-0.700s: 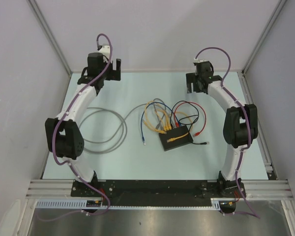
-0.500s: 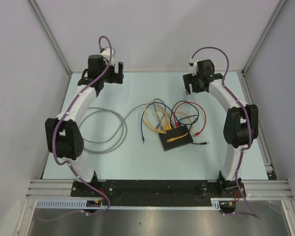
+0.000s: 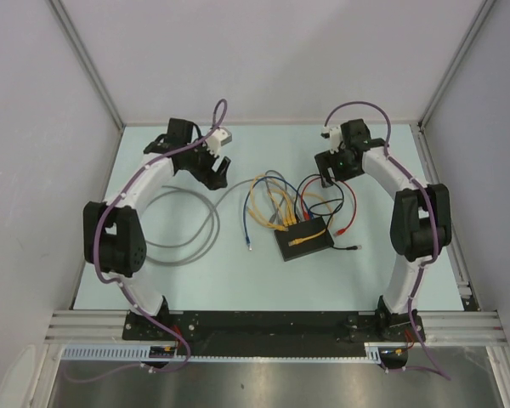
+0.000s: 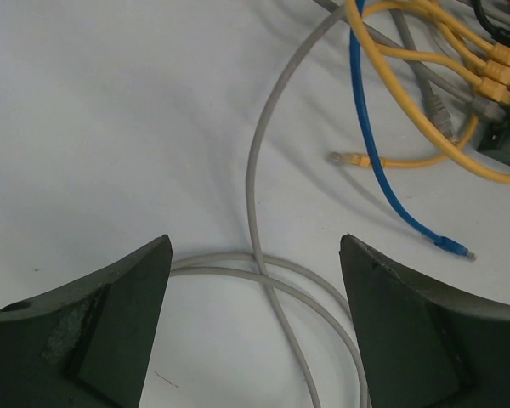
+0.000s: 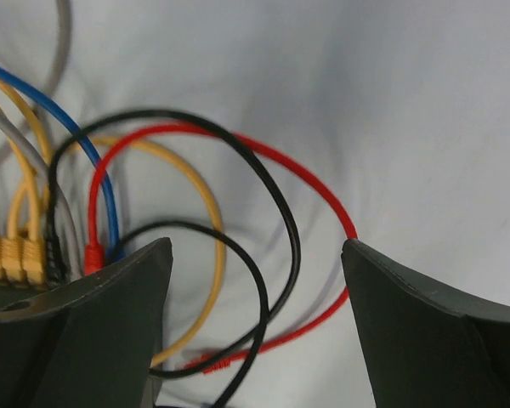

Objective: Pull the plug from the switch port

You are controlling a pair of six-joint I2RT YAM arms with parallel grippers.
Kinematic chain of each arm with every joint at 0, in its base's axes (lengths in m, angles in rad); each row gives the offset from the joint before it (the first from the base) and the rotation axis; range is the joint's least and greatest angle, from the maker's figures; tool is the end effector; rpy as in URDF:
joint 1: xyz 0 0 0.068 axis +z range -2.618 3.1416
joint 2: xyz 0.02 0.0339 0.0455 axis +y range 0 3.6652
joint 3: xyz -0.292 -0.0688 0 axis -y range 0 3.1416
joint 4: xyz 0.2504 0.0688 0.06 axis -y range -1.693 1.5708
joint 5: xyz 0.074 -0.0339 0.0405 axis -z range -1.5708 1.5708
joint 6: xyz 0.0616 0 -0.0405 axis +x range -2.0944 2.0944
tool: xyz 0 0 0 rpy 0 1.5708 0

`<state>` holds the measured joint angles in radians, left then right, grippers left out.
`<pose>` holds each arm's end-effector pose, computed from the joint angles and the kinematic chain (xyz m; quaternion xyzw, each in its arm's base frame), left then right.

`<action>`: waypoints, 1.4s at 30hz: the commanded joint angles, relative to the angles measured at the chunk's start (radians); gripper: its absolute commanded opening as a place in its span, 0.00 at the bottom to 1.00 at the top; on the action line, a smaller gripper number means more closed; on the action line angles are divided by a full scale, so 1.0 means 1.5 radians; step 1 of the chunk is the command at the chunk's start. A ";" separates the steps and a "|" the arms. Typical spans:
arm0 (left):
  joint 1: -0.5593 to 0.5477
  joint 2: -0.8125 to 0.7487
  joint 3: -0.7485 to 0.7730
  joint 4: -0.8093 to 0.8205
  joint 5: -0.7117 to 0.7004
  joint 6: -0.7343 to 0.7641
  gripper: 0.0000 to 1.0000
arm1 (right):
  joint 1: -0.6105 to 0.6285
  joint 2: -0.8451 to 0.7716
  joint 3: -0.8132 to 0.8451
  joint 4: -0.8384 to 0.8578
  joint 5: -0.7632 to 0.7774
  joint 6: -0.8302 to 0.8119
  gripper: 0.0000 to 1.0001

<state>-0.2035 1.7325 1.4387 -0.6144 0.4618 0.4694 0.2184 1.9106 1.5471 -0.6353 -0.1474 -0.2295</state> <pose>0.3896 -0.1084 0.2848 0.3742 0.8443 -0.1725 0.3425 0.4332 0.1054 0.2424 -0.2327 0.9283 0.0691 0.2817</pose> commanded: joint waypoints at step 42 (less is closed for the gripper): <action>-0.105 -0.128 -0.069 0.067 0.211 -0.178 0.72 | 0.307 -0.256 -0.233 -0.189 0.057 -0.187 0.68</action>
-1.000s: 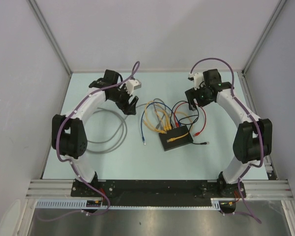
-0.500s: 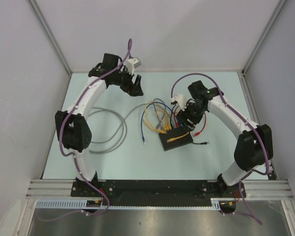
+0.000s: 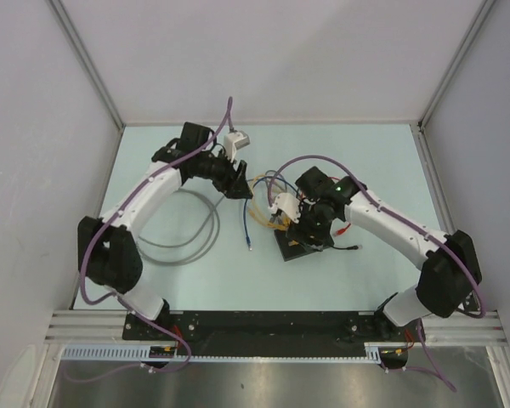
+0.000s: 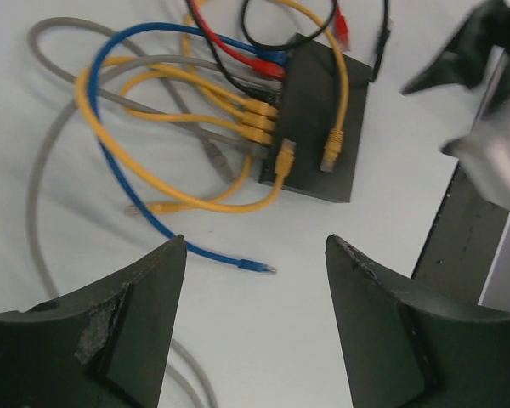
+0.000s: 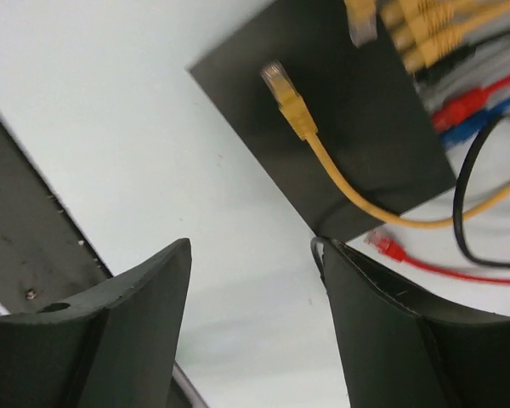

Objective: Pull the plug from the switch port

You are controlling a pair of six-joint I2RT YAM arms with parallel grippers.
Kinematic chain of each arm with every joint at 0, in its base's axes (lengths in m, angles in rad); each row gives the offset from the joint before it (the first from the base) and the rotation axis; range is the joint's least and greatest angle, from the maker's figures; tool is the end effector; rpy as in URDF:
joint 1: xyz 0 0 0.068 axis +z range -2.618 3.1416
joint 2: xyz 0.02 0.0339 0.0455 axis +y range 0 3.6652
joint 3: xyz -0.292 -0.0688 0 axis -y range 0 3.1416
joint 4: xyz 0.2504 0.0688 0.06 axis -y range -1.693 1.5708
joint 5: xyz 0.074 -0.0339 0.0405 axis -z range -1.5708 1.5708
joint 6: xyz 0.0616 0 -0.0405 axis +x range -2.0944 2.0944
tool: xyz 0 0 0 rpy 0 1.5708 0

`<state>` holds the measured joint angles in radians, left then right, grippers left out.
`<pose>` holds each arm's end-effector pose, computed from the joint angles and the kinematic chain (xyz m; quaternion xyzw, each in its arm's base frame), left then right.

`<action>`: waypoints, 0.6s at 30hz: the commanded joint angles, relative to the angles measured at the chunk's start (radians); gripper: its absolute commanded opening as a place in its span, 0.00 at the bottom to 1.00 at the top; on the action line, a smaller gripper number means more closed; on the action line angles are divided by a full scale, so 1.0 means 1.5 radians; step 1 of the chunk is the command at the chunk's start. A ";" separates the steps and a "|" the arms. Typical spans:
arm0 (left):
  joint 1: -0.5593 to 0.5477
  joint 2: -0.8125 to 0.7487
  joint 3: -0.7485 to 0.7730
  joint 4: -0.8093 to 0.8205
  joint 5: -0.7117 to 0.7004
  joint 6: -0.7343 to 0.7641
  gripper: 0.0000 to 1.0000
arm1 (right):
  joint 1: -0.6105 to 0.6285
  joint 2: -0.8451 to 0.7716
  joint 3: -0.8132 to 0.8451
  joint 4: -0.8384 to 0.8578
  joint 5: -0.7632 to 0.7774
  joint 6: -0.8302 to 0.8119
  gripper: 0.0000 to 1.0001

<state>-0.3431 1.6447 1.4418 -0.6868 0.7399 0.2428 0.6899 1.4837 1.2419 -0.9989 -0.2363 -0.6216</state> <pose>0.3384 -0.1650 0.3202 0.3694 0.8065 -0.3560 0.2939 0.2187 0.1992 0.2760 -0.6126 0.7646 0.1218 0.1591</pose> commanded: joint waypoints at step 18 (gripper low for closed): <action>0.007 0.259 0.248 0.183 -0.063 -0.182 0.75 | -0.094 0.082 -0.155 0.127 0.127 0.046 0.10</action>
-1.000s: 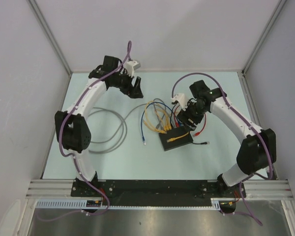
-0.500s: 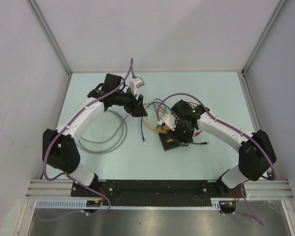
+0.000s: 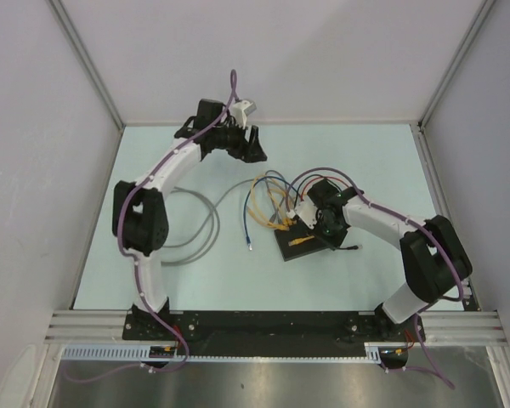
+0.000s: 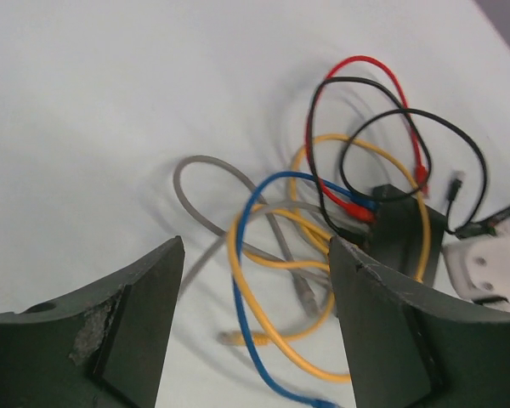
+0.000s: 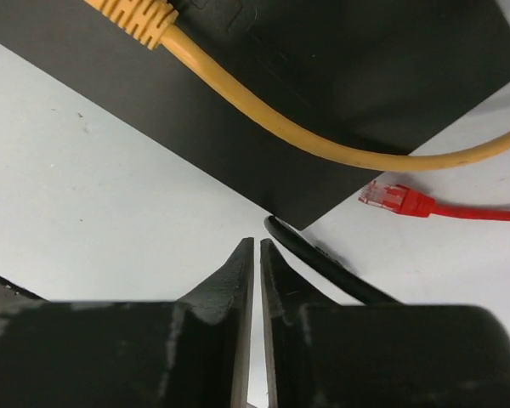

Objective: Pull the plug from the switch port

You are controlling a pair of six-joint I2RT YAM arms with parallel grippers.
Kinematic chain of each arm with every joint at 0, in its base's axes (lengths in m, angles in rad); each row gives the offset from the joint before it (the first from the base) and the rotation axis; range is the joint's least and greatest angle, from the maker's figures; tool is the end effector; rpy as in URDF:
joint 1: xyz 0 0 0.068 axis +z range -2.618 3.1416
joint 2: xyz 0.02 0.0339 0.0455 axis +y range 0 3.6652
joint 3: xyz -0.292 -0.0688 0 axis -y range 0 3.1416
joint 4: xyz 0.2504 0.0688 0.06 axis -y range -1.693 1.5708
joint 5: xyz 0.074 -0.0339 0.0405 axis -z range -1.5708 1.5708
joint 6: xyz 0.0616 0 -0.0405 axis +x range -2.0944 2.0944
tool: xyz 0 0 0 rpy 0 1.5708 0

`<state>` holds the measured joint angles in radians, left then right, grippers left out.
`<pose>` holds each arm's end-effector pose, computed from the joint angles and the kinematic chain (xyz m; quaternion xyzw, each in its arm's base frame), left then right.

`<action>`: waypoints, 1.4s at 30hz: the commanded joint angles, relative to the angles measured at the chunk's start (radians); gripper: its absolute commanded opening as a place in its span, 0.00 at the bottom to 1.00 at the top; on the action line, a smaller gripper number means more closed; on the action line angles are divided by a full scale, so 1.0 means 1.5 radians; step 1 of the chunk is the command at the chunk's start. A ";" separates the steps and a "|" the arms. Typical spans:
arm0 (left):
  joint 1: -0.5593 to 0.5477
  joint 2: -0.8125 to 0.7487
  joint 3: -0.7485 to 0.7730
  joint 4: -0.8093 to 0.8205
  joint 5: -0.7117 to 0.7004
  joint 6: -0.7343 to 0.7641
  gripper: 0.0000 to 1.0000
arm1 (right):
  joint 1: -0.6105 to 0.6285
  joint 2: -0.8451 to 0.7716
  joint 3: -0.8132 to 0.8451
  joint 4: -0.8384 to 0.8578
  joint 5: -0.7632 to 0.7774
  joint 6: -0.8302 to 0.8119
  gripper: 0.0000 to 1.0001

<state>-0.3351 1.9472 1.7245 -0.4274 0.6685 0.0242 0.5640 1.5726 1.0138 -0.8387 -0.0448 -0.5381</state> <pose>0.4428 -0.1946 0.3142 0.2946 0.8067 -0.3553 0.3691 0.2419 0.1563 0.1901 -0.5231 0.8476 0.0234 0.0862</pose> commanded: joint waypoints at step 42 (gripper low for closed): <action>0.000 -0.058 -0.295 0.032 0.040 -0.123 0.80 | -0.018 0.307 0.219 0.234 -0.030 -0.091 0.12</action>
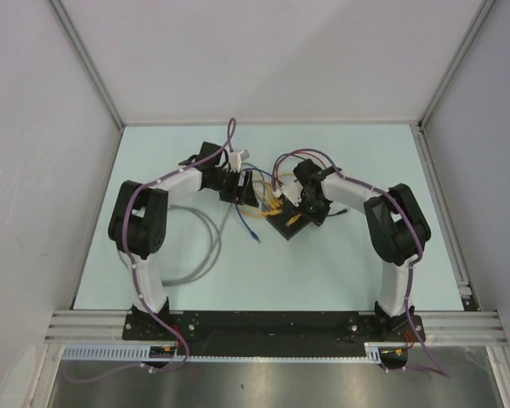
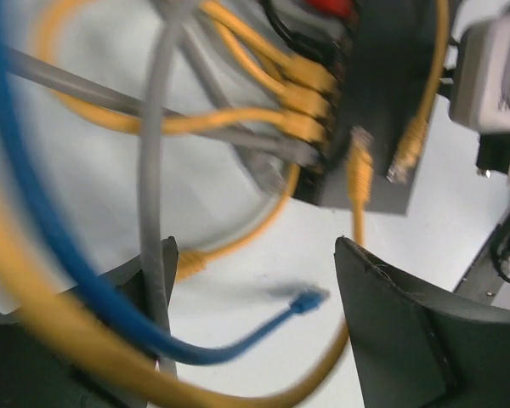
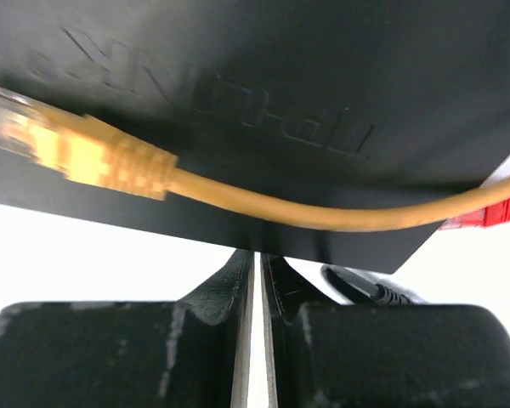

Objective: Pull the plug from the switch port

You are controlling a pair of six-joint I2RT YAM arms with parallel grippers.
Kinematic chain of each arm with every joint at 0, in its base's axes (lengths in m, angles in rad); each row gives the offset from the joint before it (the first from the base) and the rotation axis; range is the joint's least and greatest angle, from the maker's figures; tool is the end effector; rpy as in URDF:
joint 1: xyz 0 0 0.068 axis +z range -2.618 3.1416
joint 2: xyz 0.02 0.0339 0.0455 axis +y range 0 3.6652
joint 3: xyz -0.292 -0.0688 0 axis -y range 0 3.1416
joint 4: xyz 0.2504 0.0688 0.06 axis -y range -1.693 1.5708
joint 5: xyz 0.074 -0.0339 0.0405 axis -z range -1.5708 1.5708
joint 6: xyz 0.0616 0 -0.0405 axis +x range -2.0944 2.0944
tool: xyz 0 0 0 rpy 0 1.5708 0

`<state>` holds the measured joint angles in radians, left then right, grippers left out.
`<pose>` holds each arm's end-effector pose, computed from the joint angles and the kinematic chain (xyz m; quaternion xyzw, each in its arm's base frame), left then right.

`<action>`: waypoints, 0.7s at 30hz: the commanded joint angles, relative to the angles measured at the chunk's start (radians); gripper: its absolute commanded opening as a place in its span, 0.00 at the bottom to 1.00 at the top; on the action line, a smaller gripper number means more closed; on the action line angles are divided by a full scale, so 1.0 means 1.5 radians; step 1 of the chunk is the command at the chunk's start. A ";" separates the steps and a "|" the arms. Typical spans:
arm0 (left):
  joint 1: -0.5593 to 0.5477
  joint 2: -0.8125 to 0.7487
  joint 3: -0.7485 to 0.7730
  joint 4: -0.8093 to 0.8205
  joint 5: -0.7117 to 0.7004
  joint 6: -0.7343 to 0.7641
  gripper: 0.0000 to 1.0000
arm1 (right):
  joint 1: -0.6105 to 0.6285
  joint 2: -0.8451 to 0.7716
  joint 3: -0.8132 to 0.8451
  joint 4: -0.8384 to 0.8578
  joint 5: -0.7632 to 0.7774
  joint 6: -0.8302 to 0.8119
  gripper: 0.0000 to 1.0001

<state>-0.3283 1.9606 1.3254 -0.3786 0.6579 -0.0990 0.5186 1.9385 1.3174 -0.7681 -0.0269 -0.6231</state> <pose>0.3977 -0.1753 0.1791 0.1923 0.8938 -0.3587 0.1884 0.3362 0.1938 0.1557 -0.5391 0.8372 0.0086 0.0912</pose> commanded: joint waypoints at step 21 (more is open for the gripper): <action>0.022 -0.255 -0.189 0.006 0.023 -0.067 1.00 | 0.067 0.007 0.032 0.165 -0.009 0.055 0.28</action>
<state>-0.3206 1.6806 1.0084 -0.3431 0.6792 -0.2279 0.6090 1.9896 1.3712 -0.5037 -0.0181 -0.5892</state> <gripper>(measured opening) 0.992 0.192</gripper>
